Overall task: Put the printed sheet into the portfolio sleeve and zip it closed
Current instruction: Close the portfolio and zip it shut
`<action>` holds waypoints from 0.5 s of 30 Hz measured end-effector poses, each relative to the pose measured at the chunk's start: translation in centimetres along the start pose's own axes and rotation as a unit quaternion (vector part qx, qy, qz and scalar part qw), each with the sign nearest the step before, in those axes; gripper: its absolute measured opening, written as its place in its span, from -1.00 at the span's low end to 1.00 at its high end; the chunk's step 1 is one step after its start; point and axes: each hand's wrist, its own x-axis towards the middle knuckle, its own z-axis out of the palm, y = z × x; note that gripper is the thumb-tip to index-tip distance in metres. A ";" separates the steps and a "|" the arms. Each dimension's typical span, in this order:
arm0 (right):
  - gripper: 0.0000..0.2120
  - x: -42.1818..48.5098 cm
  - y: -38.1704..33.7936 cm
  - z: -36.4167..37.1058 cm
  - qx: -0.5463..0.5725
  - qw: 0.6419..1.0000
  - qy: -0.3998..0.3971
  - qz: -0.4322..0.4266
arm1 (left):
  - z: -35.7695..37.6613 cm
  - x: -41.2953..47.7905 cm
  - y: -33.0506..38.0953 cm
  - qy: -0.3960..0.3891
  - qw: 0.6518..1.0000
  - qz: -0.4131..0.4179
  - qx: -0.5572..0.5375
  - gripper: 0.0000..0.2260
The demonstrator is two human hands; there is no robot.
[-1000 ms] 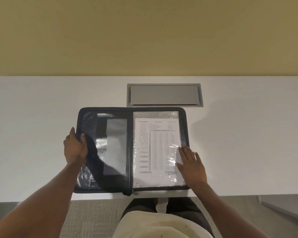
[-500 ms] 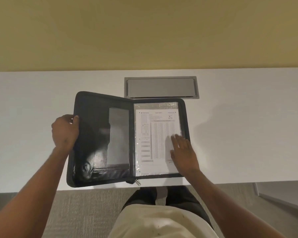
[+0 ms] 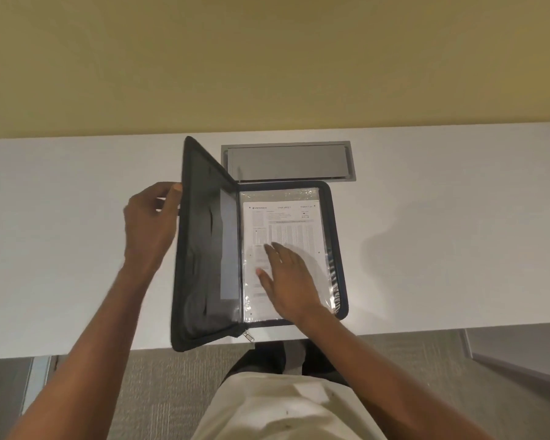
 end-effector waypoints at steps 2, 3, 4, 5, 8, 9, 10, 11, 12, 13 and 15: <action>-0.42 0.3 -3.1 -1.7 0.103 0.994 0.032 0.002 | 1.7 -0.9 1.1 -0.038 0.998 0.008 -0.051 -0.73; -0.42 0.3 -4.4 -2.5 0.157 0.987 0.041 0.004 | 2.6 -1.4 1.6 -0.059 0.996 0.012 -0.069 -0.72; -0.42 0.3 -5.6 -3.2 0.210 0.977 0.044 0.009 | 3.5 -1.9 1.8 -0.083 0.993 0.015 -0.083 -0.71; -0.41 0.1 -6.5 -3.9 0.256 0.966 0.044 0.017 | 4.4 -2.5 2.0 -0.106 0.990 0.019 -0.091 -0.70; -0.37 -0.4 -7.1 -5.4 0.296 0.952 0.066 0.025 | 6.9 -3.7 1.3 -0.172 0.981 0.030 -0.082 -0.69; -0.35 -0.5 -6.6 -5.8 0.288 0.955 0.070 0.026 | 7.6 -4.1 0.8 -0.192 0.978 0.032 -0.076 -0.69; -0.33 -0.6 -6.0 -6.1 0.279 0.957 0.070 0.033 | 8.3 -4.4 0.1 -0.209 0.975 0.035 -0.071 -0.69; -0.32 -0.6 -5.1 -6.4 0.267 0.960 0.071 0.044 | 8.8 -4.8 -0.7 -0.222 0.972 0.036 -0.064 -0.68; -0.32 -0.6 -4.2 -6.6 0.254 0.963 0.073 0.058 | 9.2 -5.1 -1.6 -0.235 0.970 0.035 -0.053 -0.67; -0.32 -0.6 -3.3 -6.9 0.243 0.964 0.074 0.074 | 9.6 -5.4 -2.5 -0.249 0.967 0.035 -0.037 -0.65; -0.31 -0.8 -1.4 -7.2 0.247 0.960 0.074 0.110 | 10.1 -5.9 -4.6 -0.284 0.957 0.053 0.022 -0.57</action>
